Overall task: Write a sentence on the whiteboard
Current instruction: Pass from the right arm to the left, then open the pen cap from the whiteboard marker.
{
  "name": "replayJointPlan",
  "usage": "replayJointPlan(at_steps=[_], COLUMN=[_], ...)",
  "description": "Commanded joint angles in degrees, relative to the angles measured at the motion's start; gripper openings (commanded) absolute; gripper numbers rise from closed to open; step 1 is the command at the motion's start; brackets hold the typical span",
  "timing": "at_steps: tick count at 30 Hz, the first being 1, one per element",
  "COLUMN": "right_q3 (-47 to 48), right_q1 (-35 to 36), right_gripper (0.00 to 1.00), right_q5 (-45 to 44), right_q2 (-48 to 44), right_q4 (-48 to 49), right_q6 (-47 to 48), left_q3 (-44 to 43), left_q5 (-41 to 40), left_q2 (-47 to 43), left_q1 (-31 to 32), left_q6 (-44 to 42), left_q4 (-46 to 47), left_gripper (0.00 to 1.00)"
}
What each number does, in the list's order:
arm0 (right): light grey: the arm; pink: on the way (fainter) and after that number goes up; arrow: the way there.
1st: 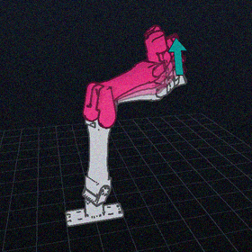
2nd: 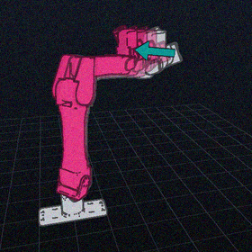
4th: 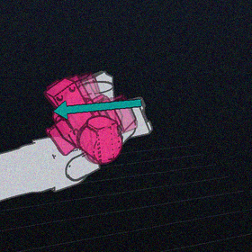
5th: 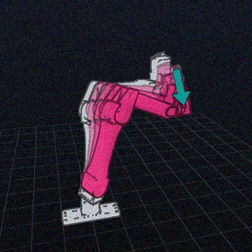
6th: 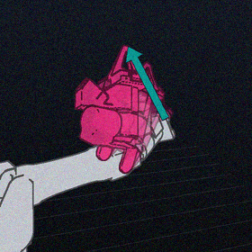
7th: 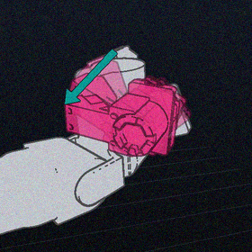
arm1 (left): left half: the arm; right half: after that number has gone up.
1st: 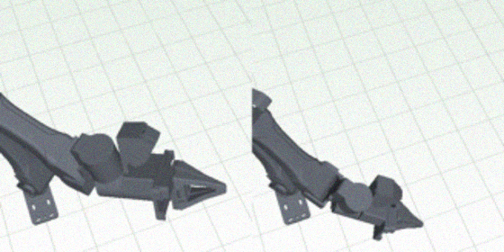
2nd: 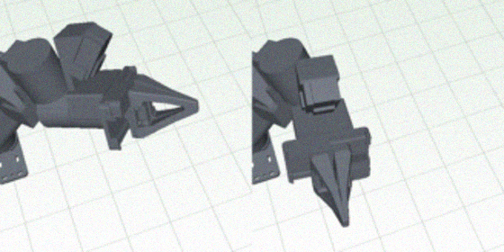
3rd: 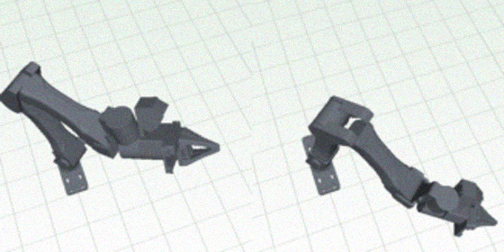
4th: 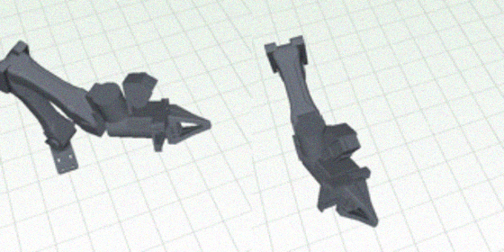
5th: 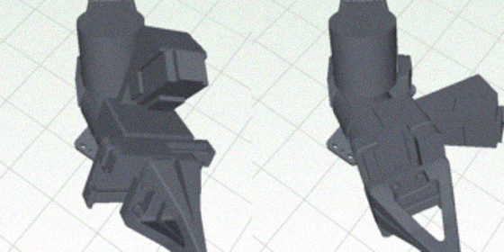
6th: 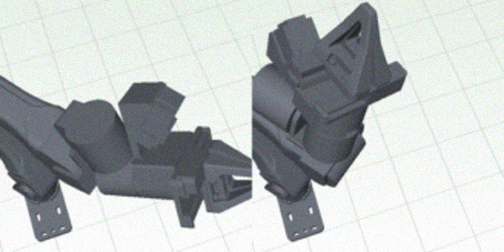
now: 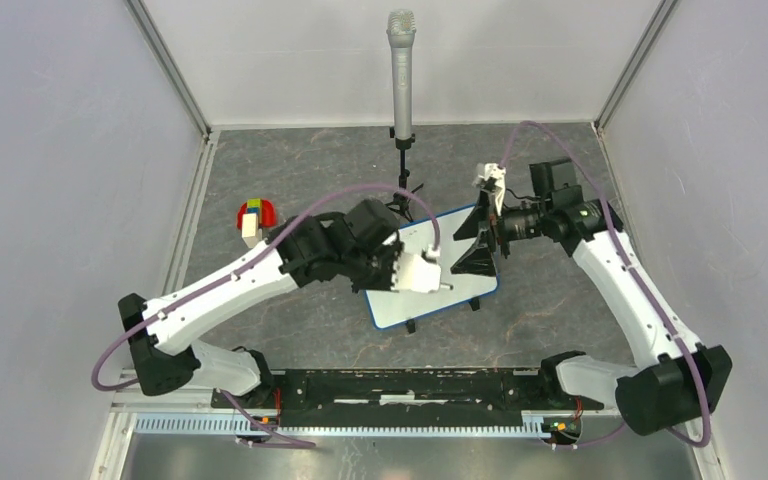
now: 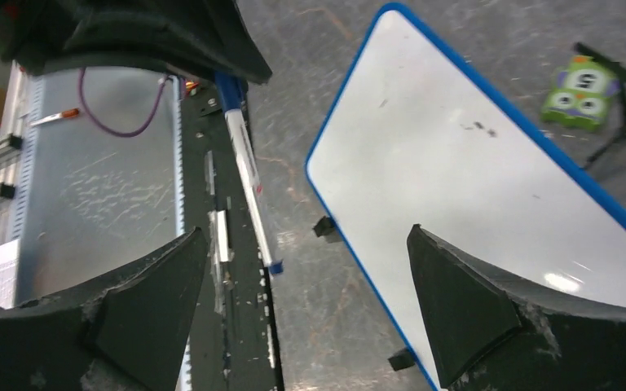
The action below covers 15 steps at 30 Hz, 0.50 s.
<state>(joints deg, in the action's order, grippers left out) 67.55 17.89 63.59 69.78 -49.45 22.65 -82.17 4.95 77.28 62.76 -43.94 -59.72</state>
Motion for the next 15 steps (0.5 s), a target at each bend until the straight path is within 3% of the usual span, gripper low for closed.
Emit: replayJointPlan(at_steps=[1, 5, 15], right_q3=[-3.7, -4.1, -3.6], right_q1=[-3.1, -3.1, 3.8], right_gripper=[0.98, 0.98, 0.98], right_q5=[0.7, -1.8, -1.3], right_q2=[-8.1, -9.5, -6.6], right_q4=[15.9, 21.1, 26.8], right_q6=[-10.7, -16.1, -18.8], left_q3=[-1.7, -1.5, 2.7], left_q5=[14.6, 27.2, 43.2], left_q2=[-3.6, -4.5, -5.4], left_q1=[-8.7, -17.7, -22.4], left_q6=[17.0, 25.4, 35.8], left_q4=[3.3, 6.0, 13.8], left_gripper=[0.02, 0.02, 0.02])
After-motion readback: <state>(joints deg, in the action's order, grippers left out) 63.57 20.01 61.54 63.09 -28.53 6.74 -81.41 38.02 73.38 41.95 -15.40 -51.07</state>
